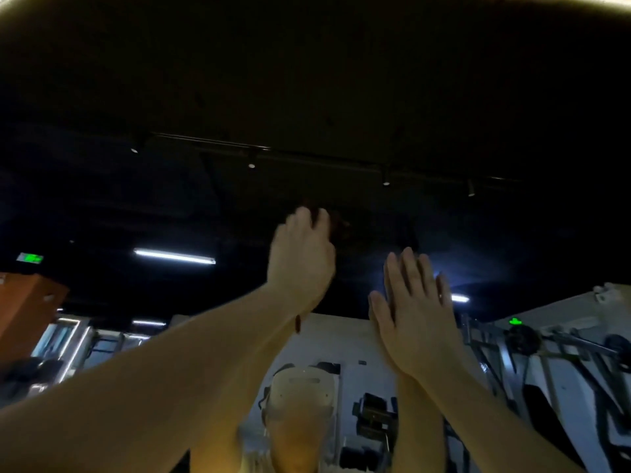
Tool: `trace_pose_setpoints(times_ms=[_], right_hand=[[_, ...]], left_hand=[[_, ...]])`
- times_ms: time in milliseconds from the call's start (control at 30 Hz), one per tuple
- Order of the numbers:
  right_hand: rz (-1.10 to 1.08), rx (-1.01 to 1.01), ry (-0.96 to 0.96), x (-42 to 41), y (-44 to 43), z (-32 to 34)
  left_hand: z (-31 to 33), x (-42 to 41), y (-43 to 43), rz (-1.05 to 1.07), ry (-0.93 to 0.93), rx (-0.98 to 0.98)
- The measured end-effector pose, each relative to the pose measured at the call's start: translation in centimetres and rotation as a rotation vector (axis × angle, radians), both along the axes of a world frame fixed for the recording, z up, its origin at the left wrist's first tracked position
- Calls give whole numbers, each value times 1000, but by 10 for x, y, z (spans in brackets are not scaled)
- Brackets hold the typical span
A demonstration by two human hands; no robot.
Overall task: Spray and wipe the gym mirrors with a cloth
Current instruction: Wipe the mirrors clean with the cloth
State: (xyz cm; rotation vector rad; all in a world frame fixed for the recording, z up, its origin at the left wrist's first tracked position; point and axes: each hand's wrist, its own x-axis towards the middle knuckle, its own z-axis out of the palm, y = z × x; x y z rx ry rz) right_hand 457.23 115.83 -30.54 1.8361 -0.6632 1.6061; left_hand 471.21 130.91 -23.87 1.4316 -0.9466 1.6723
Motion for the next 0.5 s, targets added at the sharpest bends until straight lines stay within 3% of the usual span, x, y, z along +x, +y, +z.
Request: trace_pose_setpoints(times_ms=[133,233,367,500], right_hand=[[11,1,30,-1,0,1],[-12,14,32,-2,0,1],[-56,37,45,-3,0,2],[-26,44,66,-6,3,4]], left_hand=[[-46,2,0,-14,-379,436],[-44,37,25,98,-498,531],[-11,69,70,298,-346,193],[0,68,72,315,-7,104]])
